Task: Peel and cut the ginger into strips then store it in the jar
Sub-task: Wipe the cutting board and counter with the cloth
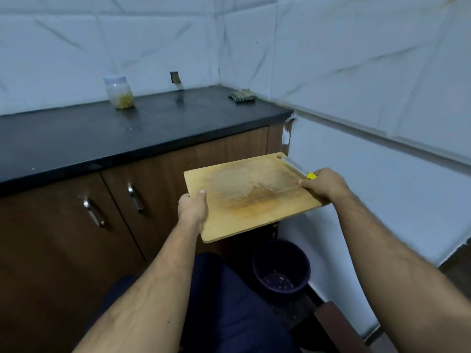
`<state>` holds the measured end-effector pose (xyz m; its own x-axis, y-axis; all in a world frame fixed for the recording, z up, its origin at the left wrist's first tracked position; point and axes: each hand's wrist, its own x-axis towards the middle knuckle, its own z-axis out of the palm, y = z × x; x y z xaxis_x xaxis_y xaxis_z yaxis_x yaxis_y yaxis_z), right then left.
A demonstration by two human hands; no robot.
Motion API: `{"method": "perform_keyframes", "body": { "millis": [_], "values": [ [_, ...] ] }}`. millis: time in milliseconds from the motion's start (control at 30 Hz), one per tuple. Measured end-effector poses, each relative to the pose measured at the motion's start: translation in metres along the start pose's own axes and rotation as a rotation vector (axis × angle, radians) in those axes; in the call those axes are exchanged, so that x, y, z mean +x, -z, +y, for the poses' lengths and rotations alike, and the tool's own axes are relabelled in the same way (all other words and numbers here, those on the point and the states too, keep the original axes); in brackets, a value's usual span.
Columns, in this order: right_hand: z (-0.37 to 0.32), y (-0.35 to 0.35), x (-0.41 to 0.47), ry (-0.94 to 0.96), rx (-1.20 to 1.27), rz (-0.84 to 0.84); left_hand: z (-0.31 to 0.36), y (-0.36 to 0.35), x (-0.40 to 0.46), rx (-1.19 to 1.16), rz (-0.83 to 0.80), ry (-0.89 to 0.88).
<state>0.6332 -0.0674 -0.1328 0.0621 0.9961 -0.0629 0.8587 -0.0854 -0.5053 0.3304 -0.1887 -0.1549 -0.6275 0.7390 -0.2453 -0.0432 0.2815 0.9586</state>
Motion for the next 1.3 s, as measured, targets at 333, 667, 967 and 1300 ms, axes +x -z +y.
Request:
{"method": "perform_keyframes", "body": {
  "millis": [333, 667, 967, 1300],
  "values": [
    [-0.039, 0.064, -0.007, 0.047, -0.003, 0.074, 0.064, 0.019, -0.018, -0.015, -0.022, -0.084],
    [-0.167, 0.102, -0.003, 0.185, 0.039, 0.143, 0.162, 0.090, 0.020, 0.034, 0.159, -0.205],
    [-0.290, 0.038, 0.052, 0.283, 0.060, 0.011, 0.184, 0.167, 0.120, 0.158, 0.376, -0.106],
    [-0.395, -0.051, 0.129, 0.339, 0.040, -0.113, 0.178, 0.220, 0.244, 0.439, 0.454, -0.080]
  ]
}}
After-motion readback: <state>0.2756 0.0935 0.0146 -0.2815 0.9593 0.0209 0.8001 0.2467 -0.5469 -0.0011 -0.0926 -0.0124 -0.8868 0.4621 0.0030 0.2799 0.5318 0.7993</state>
